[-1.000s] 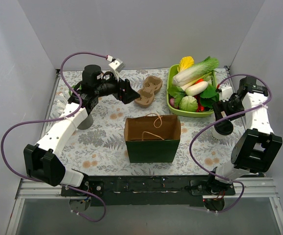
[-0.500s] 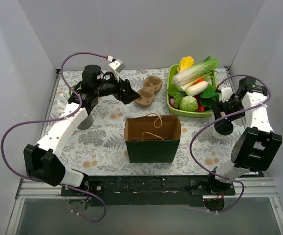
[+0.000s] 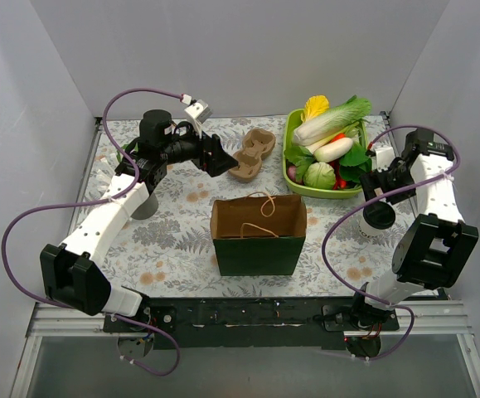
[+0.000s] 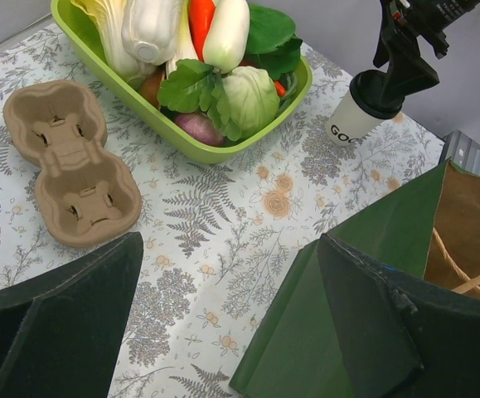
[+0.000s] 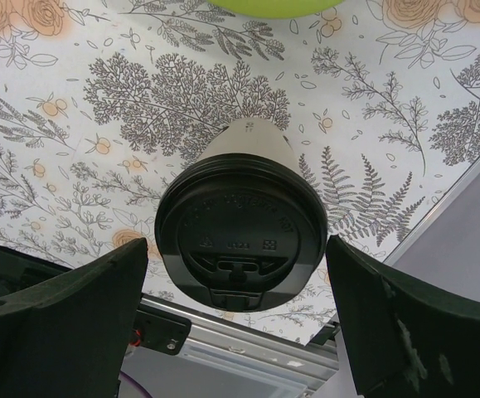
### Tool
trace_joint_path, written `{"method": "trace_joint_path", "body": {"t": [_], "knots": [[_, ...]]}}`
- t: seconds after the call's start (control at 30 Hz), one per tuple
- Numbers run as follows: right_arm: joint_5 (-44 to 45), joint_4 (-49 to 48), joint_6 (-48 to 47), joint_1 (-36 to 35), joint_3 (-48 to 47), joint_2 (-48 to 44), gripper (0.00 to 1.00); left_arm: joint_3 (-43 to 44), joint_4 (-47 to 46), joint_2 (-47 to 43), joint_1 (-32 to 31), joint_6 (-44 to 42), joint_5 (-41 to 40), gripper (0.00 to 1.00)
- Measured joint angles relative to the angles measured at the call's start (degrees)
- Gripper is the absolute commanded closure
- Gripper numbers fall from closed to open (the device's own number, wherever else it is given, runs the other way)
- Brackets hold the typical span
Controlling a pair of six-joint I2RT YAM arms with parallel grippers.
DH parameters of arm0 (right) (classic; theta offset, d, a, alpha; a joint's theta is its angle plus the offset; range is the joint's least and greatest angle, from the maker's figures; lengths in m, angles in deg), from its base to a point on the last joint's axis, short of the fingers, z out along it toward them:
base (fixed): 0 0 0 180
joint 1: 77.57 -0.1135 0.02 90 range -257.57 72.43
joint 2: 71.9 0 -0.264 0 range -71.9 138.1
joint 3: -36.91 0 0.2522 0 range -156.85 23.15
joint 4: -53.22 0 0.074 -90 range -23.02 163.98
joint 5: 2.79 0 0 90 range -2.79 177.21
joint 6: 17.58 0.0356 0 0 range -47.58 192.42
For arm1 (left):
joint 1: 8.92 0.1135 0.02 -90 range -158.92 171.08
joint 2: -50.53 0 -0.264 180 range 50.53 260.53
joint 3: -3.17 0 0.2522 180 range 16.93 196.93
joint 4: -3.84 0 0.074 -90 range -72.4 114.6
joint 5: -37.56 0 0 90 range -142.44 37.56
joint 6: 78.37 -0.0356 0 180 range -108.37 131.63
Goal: Pack the takeout coffee
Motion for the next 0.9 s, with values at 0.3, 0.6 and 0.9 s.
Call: {"method": "trace_joint_path", "body": {"t": [0.3, 0.6, 0.9], "knots": [[-0.48, 0.92, 0.28, 0.0, -1.4, 0.04, 0.03, -0.11, 0.0, 0.02, 0.0, 0.0, 0.48, 0.13], [-0.46, 1.55, 0.37, 0.0, -1.38, 1.84, 0.02, -0.2, 0.0, 0.04, 0.0, 0.0, 0.79, 0.13], [0.2, 1.49, 0.42, 0.0, -1.16, 2.93, 0.06, -0.24, 0.02, 0.04, 0.0, -0.02, 0.94, 0.13]]}}
